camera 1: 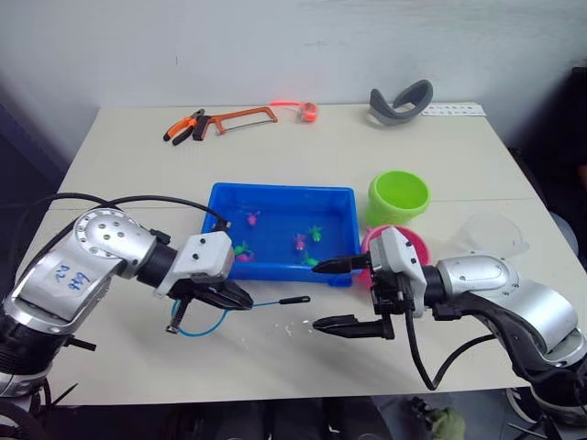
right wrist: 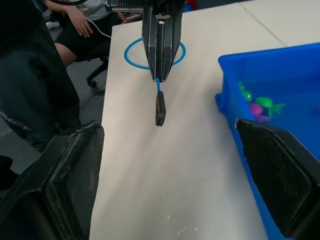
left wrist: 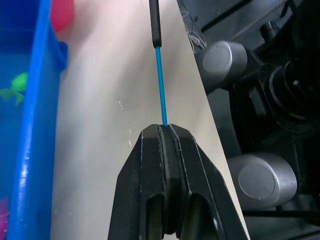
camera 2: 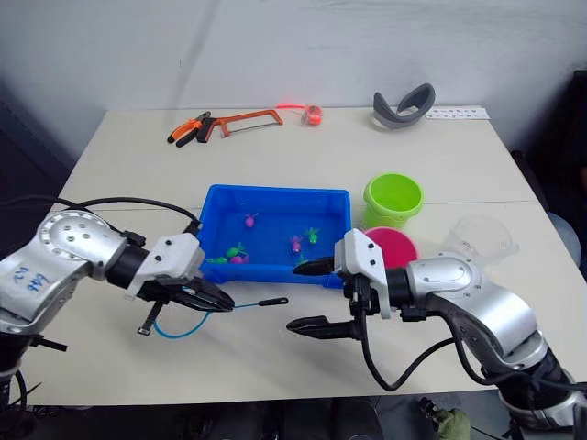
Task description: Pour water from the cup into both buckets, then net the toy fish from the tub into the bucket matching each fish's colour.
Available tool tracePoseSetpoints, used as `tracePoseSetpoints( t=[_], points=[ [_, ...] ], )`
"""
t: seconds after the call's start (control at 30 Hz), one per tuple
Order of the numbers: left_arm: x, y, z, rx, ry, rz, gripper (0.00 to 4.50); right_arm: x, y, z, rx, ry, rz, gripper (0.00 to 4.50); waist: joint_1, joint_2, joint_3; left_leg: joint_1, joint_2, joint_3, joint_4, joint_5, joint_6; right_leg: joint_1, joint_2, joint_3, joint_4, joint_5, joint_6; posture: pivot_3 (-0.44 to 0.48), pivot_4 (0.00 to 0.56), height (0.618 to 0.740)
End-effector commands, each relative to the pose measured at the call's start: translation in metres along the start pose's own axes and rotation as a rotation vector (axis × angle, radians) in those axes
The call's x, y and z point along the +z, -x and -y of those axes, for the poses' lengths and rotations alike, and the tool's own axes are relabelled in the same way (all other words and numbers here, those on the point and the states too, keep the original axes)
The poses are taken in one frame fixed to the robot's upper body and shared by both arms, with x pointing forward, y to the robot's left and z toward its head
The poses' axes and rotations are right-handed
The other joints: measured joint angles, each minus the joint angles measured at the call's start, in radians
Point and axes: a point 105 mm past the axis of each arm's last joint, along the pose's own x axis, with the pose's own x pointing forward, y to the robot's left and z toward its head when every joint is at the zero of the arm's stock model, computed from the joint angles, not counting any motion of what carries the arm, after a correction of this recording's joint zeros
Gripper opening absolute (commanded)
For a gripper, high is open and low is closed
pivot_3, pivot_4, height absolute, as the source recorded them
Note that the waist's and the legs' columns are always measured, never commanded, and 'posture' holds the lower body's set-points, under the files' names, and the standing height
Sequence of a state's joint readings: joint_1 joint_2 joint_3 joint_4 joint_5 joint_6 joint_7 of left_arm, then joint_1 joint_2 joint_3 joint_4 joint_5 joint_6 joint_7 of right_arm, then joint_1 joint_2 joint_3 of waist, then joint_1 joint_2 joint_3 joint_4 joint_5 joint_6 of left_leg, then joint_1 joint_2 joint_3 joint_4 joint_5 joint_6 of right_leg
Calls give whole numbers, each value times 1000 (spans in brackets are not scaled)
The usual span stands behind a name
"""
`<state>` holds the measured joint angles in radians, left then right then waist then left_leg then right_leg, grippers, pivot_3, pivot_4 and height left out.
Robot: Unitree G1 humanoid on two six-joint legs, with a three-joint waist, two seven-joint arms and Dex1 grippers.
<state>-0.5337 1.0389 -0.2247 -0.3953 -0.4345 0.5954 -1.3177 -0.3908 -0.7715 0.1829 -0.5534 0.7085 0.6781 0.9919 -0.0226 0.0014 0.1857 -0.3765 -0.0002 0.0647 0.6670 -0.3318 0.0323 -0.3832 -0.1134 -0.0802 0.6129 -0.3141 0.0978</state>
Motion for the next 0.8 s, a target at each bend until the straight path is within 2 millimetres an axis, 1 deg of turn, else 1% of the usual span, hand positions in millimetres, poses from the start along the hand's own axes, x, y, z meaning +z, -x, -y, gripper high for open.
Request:
tracePoseSetpoints(
  t=[0.03,0.1,0.17,0.23,0.47,0.7,0.8],
  points=[
    [8,-3,-8,31,-26,-27,34,4,-4,-3,17,20,-29,4500,4,0,0,0,0,0,0,0,0,0,0,0,0,0,0,0,150,740],
    [9,-6,-12,41,-40,-50,34,2,-6,-2,13,3,-43,4500,11,-1,1,-1,0,0,2,1,1,0,0,0,0,1,1,0,150,740],
    [16,-10,-15,50,-35,-27,34,2,-9,-1,8,-15,-50,4500,20,-1,1,-1,0,0,3,1,1,0,0,1,1,1,2,0,150,740],
    [18,-12,-16,59,-32,-22,34,-1,-12,1,0,-26,-65,4500,22,-2,1,-1,0,0,4,1,1,0,0,1,2,1,2,0,150,740],
    [13,-18,-14,62,-11,-34,34,-1,-19,3,-5,-55,-53,4500,22,-2,1,-2,0,0,6,1,1,0,0,1,3,1,2,0,150,740],
    [8,-21,-16,72,-1,-31,34,1,-20,6,-22,-61,-34,4500,22,-2,1,-2,0,0,9,1,1,-1,0,1,5,1,2,0,150,740],
    [5,-22,-18,83,6,-22,0,1,-21,7,-29,-64,-27,3733,22,-2,1,-2,0,-1,10,1,1,-1,0,1,6,1,2,0,150,740]
  ],
)
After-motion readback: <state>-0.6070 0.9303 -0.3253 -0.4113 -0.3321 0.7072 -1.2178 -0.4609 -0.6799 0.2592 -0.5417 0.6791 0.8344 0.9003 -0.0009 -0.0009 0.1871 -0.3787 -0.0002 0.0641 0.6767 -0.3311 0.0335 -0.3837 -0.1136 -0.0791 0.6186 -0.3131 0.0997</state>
